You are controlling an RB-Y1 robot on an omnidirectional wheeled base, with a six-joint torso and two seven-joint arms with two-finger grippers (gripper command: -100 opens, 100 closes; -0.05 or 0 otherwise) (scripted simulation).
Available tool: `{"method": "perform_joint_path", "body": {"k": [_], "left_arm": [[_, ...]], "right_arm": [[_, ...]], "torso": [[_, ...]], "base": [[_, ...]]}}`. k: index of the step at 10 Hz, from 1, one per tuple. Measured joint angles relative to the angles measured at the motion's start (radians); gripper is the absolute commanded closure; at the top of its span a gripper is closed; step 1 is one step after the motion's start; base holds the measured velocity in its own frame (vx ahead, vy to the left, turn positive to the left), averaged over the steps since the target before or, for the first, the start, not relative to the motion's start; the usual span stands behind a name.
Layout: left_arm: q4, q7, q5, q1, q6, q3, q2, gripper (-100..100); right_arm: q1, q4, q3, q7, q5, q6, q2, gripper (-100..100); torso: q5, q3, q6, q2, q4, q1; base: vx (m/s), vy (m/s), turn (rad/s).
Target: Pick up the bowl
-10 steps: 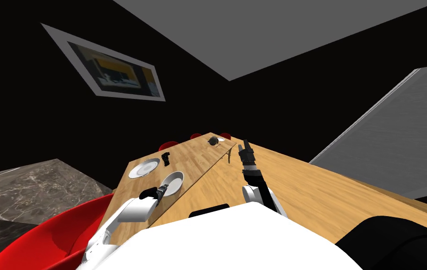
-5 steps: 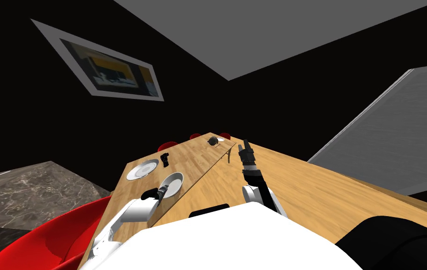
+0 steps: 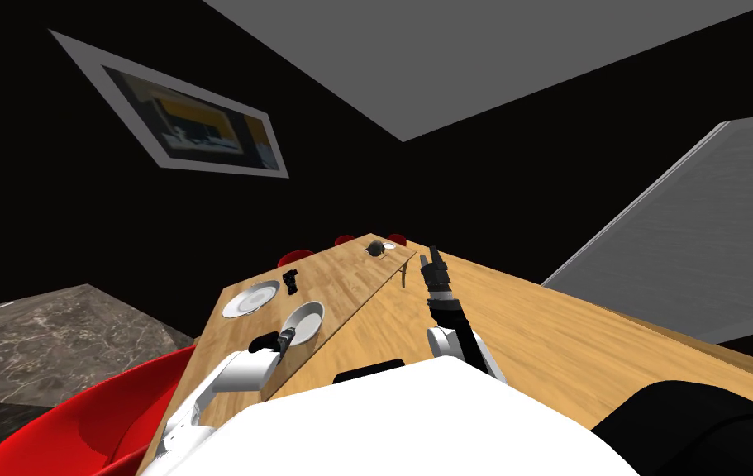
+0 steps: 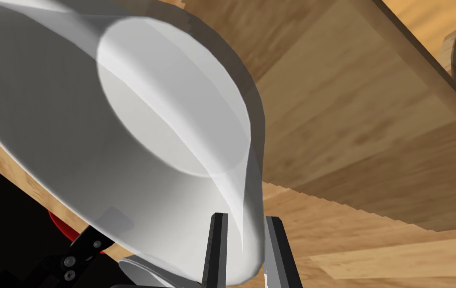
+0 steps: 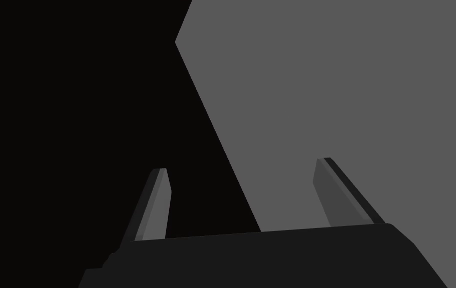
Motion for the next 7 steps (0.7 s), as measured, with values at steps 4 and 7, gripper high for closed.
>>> {"method": "perform_joint_path", "body": {"k": [4,7], "left_arm": [[-0.037,0.002,0.005,0.010,0.023,0.001,0.008,100],[-0.079,0.003,0.014,0.021,0.056,0.002,0.019,0]], "right_arm": [[0.000,0.000,0.000,0.000,0.000,0.000,0.000,0],[0.000,0.000,0.000,0.000,0.000,0.000,0.000,0]], "torso": [[-0.001,0.002,-0.001,0.002,0.001,-0.002],[-0.001,0.002,-0.001,0.003,0.002,-0.002]], "base": [[-0.010,-0.011,0.026],[-0.007,-0.007,0.009]]}}
